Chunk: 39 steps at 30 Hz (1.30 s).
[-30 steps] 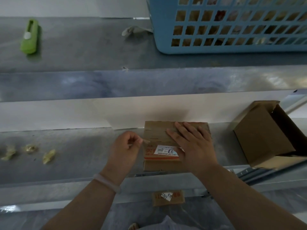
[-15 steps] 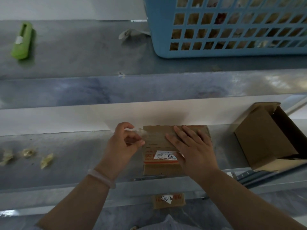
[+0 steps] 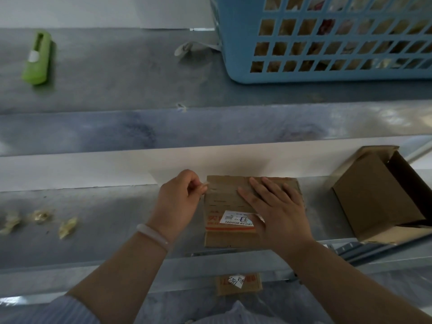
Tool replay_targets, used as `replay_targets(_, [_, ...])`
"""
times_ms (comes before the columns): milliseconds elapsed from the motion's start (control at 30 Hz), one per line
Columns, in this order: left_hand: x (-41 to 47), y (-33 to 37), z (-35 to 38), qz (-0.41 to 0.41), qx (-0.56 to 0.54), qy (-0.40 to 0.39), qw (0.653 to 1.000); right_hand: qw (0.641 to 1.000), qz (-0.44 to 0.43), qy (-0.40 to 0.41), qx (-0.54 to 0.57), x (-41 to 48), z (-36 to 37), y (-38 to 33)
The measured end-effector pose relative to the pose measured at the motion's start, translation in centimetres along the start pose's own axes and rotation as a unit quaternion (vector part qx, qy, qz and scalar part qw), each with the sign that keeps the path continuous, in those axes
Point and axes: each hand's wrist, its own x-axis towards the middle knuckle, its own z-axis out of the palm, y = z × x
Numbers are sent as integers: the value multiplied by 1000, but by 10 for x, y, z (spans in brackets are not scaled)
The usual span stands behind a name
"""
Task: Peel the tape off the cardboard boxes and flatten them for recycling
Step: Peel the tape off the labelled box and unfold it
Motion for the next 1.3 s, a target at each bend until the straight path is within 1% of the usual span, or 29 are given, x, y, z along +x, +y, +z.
replay_targets(100, [6,1,1,-17,-17,3,1000,1000,-1,13,4,1,1,1])
replay_targets(233, [13,1,0,-28,-36,-28,999,999,-5,36,6,1,2,2])
replay_targets(267, [15,0,-2,-39,-53,-50,997,999,-7,38,6,0,2,3])
replay_targets(333, [21,-3,-9,-78,-123,-112,983,999,-10,35,7,-1,2,3])
replay_targets(433, [23,-12,-26,-133,-249,-203,938,1000,-3,15,9,-1,1,2])
replay_targets(467, [22,-16,-29,-132,-258,-219,932,1000,1,11,11,-1,1,1])
replay_targets(500, [18,-18,-30,-122,-241,-223,937,1000,5,9,15,0,1,1])
replay_targets(567, [10,-19,-25,-84,-161,-203,962,999,11,15,26,1,0,0])
replay_targets(600, [6,-17,-20,-65,-128,-181,973,999,15,23,37,2,0,0])
replay_targets(700, [-5,-14,-7,-22,-100,-98,990,993,46,53,91,9,-4,-3])
replay_targets(767, [-9,-16,-3,-13,-100,-65,993,988,58,68,123,18,-6,-6])
replay_targets(900, [-12,-19,2,-85,-171,-82,978,982,49,70,166,29,-7,-17])
replay_targets(967, [-11,-17,3,-56,-143,-78,985,983,53,55,167,30,-6,-23])
replay_targets(1067, [-15,-14,4,48,-85,-69,993,992,36,15,123,27,-5,-27])
replay_targets(1100, [-18,-14,5,64,-82,-70,992,993,29,11,114,27,-5,-26])
replay_targets(1200, [-26,-11,9,56,-81,-52,994,994,25,12,103,26,-4,-25])
replay_targets(1300, [-26,-10,15,68,-52,-31,996,994,22,25,107,25,-2,-24])
